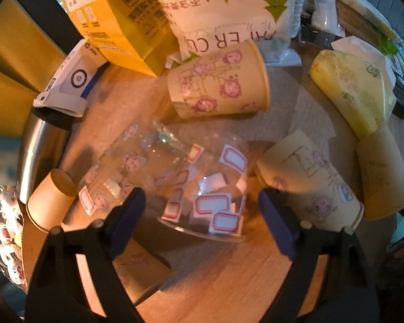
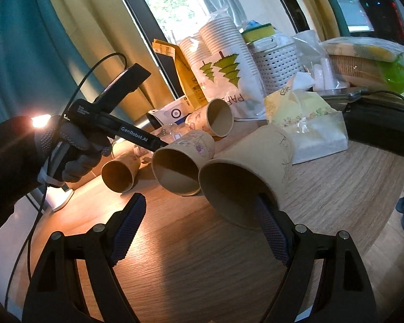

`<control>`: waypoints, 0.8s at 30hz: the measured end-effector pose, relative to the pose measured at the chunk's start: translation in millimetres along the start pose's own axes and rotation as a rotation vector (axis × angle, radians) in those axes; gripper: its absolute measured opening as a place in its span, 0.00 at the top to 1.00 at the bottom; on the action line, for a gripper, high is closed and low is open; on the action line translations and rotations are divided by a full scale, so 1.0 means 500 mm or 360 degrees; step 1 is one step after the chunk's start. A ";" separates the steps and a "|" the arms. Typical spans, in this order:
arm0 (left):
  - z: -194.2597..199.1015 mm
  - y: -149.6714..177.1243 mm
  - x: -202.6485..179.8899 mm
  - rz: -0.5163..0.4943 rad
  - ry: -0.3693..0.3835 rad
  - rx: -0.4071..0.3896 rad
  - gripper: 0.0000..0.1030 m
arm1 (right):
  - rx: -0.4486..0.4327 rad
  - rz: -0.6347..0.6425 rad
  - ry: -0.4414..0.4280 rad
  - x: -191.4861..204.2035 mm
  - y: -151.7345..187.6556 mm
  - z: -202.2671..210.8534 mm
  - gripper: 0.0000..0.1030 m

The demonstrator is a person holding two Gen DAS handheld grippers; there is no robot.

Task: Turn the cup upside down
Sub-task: 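Move the left gripper down toward the clear plastic cup lying on its side, then close the left gripper on the clear plastic cup and lift it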

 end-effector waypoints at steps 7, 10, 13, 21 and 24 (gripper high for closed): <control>-0.026 0.004 0.016 0.0089 0.0161 0.0065 0.36 | -0.0012 -0.0008 0.0000 0.000 0.000 0.007 0.18; -0.028 0.005 0.011 0.0061 0.0138 0.0065 0.36 | -0.0019 -0.0007 0.0003 0.001 -0.001 0.009 0.18; -0.024 0.009 0.000 0.0049 0.0118 0.0047 0.36 | -0.0021 -0.0004 0.0004 0.004 -0.001 0.012 0.18; 0.040 0.037 -0.005 0.0090 0.0146 -0.0096 0.37 | -0.0029 0.0011 0.0038 0.012 -0.002 0.017 0.18; 0.072 0.065 -0.006 0.0097 0.0182 -0.0145 0.37 | -0.0028 0.0022 0.0038 0.021 0.002 0.022 0.18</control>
Point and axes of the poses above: each gripper's, at about its wrist camera, not at the fingertips, and z roughly against the way its jaws point, x to its left, y to its underside, the point moved 2 cm from there along -z, roughly the way its jaws point, and after that the axes turned 6 degrees about y, right-handed, at the moved point
